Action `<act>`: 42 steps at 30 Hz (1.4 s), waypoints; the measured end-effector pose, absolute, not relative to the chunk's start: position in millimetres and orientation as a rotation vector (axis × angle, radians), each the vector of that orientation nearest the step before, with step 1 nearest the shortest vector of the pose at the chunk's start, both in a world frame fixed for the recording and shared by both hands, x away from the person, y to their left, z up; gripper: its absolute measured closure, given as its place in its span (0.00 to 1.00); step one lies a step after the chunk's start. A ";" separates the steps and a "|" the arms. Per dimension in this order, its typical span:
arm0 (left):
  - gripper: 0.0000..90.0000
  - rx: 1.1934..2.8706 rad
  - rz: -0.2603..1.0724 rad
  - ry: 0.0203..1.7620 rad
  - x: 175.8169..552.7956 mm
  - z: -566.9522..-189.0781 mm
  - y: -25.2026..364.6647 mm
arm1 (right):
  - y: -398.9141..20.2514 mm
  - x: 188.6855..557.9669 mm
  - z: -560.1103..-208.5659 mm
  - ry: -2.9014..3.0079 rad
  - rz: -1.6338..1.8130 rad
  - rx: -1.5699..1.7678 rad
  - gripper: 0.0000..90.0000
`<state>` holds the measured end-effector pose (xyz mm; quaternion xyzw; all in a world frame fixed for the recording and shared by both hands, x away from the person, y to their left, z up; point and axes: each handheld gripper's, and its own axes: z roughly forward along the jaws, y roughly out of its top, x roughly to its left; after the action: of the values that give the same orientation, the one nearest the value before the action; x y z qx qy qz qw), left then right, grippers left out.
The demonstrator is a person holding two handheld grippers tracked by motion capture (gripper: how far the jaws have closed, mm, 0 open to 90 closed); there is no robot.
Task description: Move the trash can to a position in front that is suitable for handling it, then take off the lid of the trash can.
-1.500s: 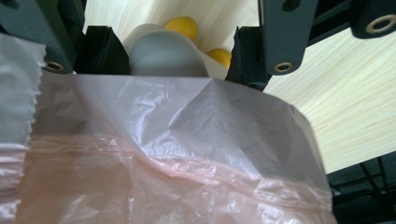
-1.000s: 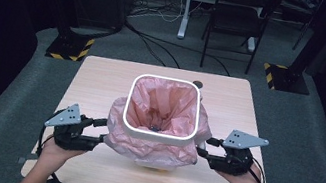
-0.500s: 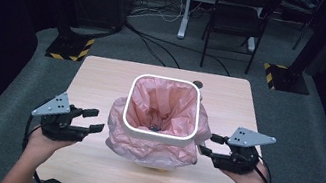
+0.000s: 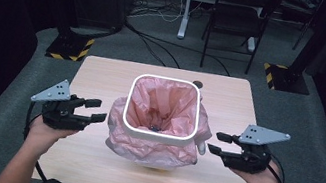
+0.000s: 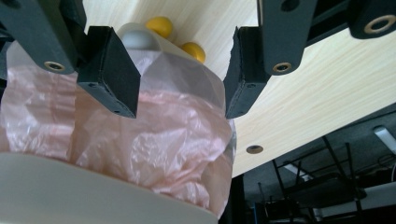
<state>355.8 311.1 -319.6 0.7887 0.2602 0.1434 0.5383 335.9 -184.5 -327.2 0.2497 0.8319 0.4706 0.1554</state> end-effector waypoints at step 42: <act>0.58 1.912 0.308 0.521 421.7 -248.0 254.5 | -144.1 327.6 -254.0 2.421 1.520 0.399 0.59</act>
<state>421.7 254.5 -248.0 0.8037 0.2191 0.1296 0.5379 327.6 -144.1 -254.0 0.1372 0.8320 0.5223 0.1273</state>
